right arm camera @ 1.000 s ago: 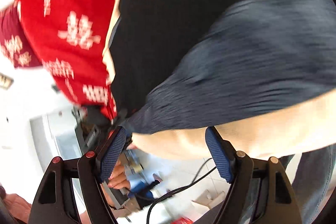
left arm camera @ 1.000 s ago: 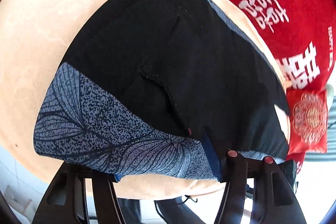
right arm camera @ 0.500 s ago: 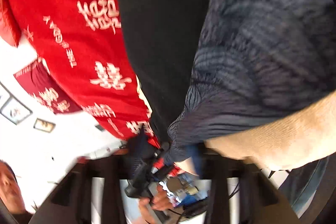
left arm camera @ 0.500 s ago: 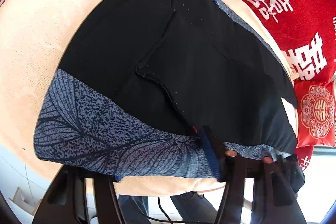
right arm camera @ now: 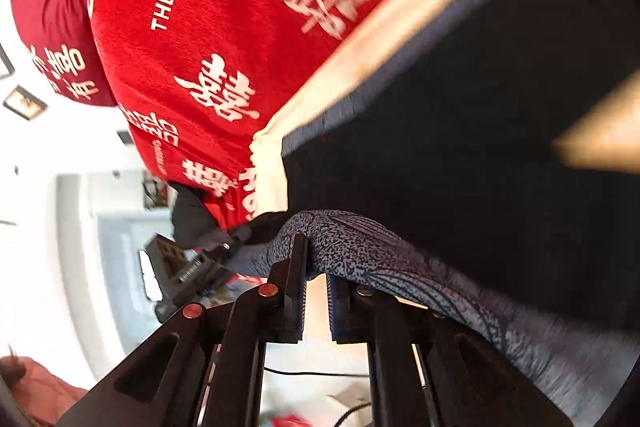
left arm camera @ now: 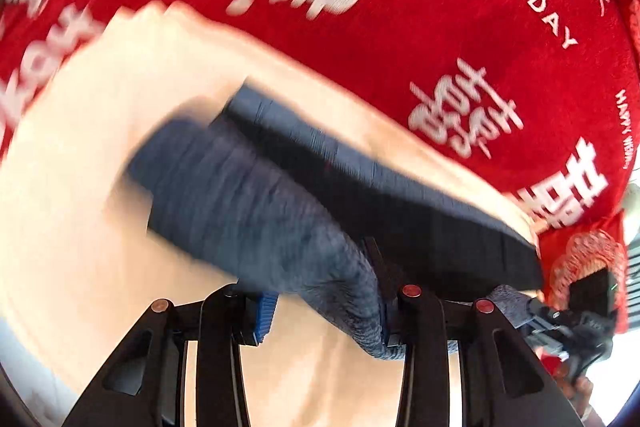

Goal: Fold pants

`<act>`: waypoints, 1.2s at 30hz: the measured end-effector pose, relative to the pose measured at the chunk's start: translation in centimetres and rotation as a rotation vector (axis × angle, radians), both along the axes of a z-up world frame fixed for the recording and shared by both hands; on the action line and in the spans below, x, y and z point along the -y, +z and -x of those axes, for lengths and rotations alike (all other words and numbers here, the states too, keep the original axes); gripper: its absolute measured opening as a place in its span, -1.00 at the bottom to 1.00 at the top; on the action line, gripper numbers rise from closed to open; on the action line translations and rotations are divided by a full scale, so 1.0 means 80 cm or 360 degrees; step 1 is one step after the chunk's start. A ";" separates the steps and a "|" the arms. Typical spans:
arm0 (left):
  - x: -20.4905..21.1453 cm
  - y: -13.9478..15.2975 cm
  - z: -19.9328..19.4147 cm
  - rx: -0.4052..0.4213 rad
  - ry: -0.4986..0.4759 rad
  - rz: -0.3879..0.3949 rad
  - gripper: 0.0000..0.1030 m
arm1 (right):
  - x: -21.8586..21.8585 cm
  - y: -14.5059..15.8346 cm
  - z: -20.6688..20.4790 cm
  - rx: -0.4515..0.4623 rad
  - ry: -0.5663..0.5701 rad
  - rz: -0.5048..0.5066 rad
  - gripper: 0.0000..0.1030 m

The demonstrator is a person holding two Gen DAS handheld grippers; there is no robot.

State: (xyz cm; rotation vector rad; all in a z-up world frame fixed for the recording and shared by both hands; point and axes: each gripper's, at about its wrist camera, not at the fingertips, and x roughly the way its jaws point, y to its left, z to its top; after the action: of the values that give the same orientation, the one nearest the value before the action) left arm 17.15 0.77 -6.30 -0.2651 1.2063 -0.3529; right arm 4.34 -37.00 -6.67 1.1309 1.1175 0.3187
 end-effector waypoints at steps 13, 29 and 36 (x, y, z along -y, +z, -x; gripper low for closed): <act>0.050 -0.087 -0.130 0.0067 0.0159 -0.0437 0.64 | 0.028 -0.137 -0.185 -0.0330 0.0271 0.0268 -0.68; 0.076 -0.095 -0.092 -0.0035 0.0033 -0.0621 0.65 | -0.026 -0.105 -0.196 -0.0175 0.0602 0.0645 0.34; 0.111 -0.134 -0.144 -0.0008 0.0179 -0.0790 0.88 | 0.008 -0.074 -0.207 -0.0047 0.0458 0.0685 0.29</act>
State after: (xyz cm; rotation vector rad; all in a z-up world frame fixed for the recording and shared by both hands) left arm 28.63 -8.13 -16.98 0.0964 1.2380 0.0507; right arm 20.94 -37.62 -12.61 0.5972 1.3026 0.2672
